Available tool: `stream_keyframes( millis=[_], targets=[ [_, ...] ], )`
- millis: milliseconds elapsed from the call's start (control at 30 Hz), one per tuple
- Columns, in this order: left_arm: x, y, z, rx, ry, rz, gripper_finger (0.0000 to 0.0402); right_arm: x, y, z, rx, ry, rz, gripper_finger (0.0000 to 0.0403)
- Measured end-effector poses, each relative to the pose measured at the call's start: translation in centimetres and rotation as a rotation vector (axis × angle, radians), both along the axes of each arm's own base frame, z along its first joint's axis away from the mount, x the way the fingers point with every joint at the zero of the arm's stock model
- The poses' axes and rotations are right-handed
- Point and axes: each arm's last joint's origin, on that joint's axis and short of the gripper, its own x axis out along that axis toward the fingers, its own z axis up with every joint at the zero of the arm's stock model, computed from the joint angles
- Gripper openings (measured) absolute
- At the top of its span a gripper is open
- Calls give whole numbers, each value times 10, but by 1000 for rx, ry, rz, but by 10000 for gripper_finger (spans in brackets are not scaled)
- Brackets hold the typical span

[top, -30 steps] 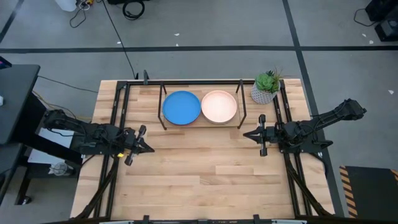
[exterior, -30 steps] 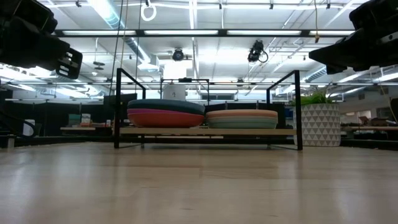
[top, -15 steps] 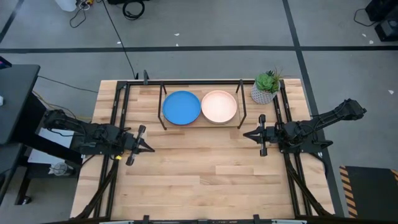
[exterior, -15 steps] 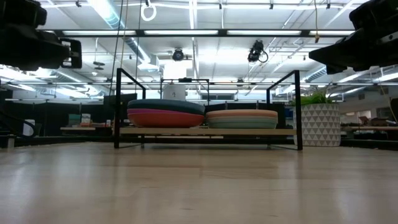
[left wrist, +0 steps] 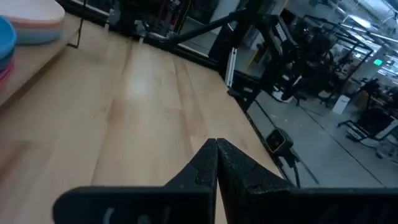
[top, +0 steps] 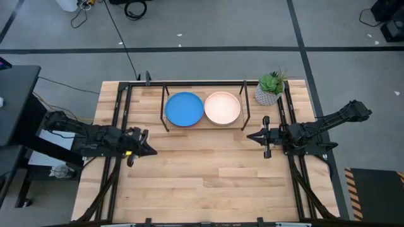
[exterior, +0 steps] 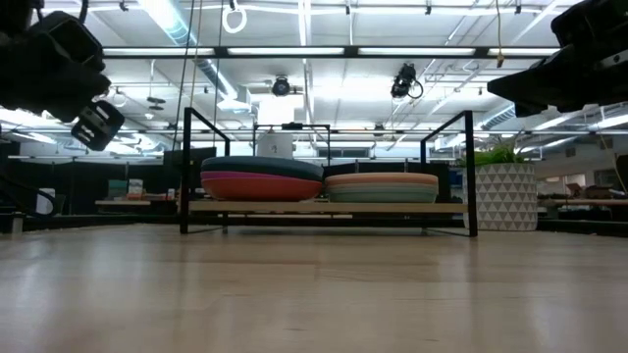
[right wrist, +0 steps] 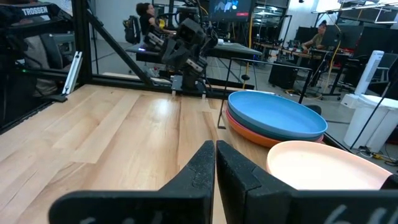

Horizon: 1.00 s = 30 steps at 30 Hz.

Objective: Place and stack plates onto a shelf
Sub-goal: Return to Home Position

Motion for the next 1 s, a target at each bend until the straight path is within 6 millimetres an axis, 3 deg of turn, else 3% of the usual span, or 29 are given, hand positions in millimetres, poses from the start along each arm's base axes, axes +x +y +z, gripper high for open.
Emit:
stream_keyframes(
  millis=[67,200,267,1000],
  targets=[
    [0,0,0,55,-16,-4,13,0,0,0,0,0,0,23],
    [0,1,-1,366,-93,-26,13,0,0,0,0,0,0,23],
    [0,1,-2,437,-98,-37,13,0,0,0,0,0,0,23],
    [0,1,-1,444,-104,-37,13,0,0,0,0,0,0,23]
  ],
)
